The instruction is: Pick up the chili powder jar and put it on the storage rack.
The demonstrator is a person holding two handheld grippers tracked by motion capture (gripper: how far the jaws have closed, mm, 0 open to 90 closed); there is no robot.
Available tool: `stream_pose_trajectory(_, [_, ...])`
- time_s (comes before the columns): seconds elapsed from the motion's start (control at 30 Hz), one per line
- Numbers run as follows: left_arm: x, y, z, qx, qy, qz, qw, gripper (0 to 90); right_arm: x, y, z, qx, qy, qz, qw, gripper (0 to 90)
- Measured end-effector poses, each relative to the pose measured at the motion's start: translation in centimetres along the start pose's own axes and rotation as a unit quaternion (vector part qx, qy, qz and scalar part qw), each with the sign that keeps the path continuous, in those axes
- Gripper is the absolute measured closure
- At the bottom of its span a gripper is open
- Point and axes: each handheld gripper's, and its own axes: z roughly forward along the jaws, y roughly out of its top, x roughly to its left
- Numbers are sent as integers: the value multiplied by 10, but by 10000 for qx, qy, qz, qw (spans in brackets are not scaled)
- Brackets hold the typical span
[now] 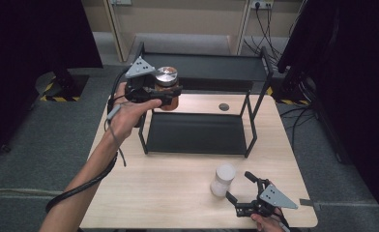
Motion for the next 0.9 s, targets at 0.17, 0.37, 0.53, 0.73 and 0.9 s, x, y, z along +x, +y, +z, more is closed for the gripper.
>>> stream_pose_trajectory(0.17, [2,10,1,-6,69,-16,10000,307,0,0,0,-1,-4,16,10000,4])
stream_pose_trajectory(0.37, [4,19,3,-40,160,-45,9999,308,0,0,0,-1,-1,25,10000,3])
stream_pose_trajectory(0.53, [6,26,4,-57,231,-65,9997,307,-1,0,0,0,-1,30,10000,4])
stream_pose_trajectory(0.73, [9,35,8,-40,388,-80,9992,307,-1,0,0,-8,-5,45,10000,3])
stream_pose_trajectory(0.9, [13,39,15,-30,497,-167,9986,308,-1,0,0,-8,2,46,10000,4])
